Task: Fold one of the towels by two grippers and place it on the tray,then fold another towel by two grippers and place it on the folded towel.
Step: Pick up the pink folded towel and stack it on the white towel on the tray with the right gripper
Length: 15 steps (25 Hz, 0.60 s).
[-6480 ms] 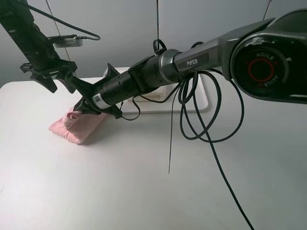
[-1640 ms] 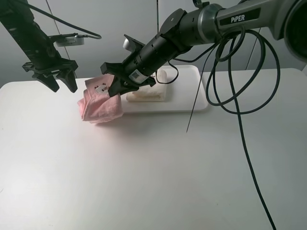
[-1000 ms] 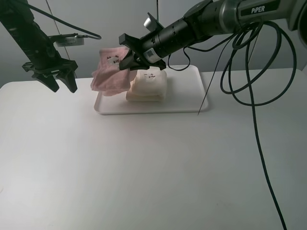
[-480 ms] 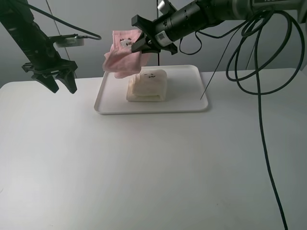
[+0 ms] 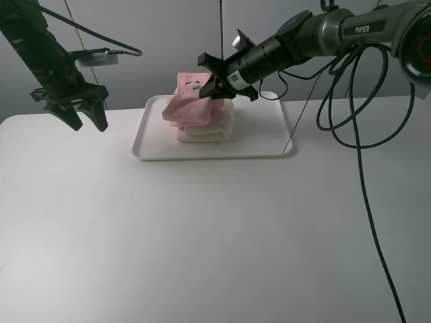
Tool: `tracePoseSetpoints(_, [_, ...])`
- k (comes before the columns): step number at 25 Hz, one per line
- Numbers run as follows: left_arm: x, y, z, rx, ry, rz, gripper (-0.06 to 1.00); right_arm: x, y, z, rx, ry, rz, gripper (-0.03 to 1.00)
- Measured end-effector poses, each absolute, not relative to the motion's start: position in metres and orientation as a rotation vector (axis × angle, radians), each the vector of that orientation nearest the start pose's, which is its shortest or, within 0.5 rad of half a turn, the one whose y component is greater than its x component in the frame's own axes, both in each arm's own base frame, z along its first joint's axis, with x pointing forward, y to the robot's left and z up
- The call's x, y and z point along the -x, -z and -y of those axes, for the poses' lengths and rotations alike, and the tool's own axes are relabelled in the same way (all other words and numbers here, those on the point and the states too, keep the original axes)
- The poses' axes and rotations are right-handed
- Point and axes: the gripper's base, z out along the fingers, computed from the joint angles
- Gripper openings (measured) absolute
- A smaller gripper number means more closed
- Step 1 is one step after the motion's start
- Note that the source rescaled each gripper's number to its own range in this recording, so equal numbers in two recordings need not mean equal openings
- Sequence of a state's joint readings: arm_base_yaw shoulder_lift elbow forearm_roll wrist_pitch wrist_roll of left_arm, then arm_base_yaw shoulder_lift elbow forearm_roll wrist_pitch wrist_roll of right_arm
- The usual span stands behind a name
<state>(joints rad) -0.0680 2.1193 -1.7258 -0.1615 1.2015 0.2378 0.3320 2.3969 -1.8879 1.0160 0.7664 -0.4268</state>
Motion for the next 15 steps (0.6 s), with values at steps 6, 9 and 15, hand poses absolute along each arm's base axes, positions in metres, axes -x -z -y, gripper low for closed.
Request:
tracePoseSetpoints(6, [-0.430, -0.199, 0.043, -0.384, 0.228, -3.035, 0.79, -0.478, -0.137, -0.210, 0.188, -0.906, -2.557, 0.07])
tracePoseSetpoints(9, [-0.430, -0.199, 0.043, -0.382, 0.233, -3.035, 0.79, -0.478, -0.134, -0.207, 0.182, -0.846, -2.583, 0.19])
tracePoseSetpoints(15, [-0.430, -0.200, 0.044, -0.378, 0.245, -3.034, 0.79, -0.478, -0.133, -0.205, 0.161, -0.819, -2.604, 0.67])
